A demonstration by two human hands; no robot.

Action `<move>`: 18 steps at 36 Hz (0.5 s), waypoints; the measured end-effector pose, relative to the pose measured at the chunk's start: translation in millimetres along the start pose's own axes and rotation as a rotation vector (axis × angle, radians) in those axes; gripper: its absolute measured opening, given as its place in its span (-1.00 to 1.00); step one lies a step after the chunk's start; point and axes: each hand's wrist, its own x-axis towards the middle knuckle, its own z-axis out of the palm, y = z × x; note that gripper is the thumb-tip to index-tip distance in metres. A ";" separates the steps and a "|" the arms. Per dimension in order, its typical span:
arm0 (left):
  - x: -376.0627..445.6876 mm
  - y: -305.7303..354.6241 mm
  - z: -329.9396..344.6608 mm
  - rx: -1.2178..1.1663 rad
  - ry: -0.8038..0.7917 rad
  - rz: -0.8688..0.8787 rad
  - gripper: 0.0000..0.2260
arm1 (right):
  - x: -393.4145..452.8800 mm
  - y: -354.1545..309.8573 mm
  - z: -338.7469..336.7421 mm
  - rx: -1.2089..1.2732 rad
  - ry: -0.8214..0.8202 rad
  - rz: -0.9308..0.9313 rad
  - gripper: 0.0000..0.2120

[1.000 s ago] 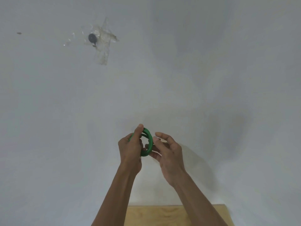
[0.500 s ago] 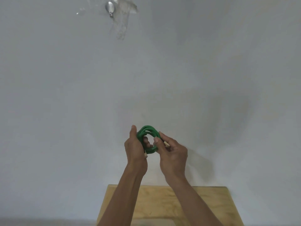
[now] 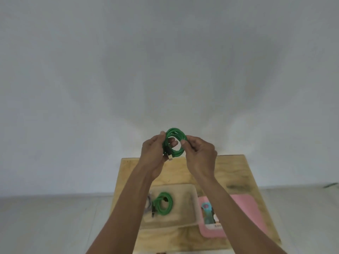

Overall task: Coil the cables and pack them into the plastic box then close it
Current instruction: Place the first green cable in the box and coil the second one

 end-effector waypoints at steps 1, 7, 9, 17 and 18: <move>-2.6 -5.6 -1.1 0.013 0.006 -0.010 -0.69 | -3.0 4.7 -2.1 -0.013 -0.013 0.009 -0.93; -17.0 -34.4 -7.1 0.104 0.064 -0.057 -0.71 | -19.2 34.0 -12.4 -0.072 -0.085 0.068 -0.99; -20.8 -44.4 -8.5 0.150 0.083 -0.067 -0.72 | -25.5 45.4 -15.5 -0.096 -0.100 0.090 -0.98; -20.5 -102.4 -30.3 0.354 0.142 -0.115 -0.77 | -59.5 96.2 -18.4 -0.167 -0.133 0.214 -0.96; -19.0 -109.5 -35.2 0.374 0.148 -0.126 -0.77 | -63.3 102.0 -16.8 -0.181 -0.138 0.228 -0.96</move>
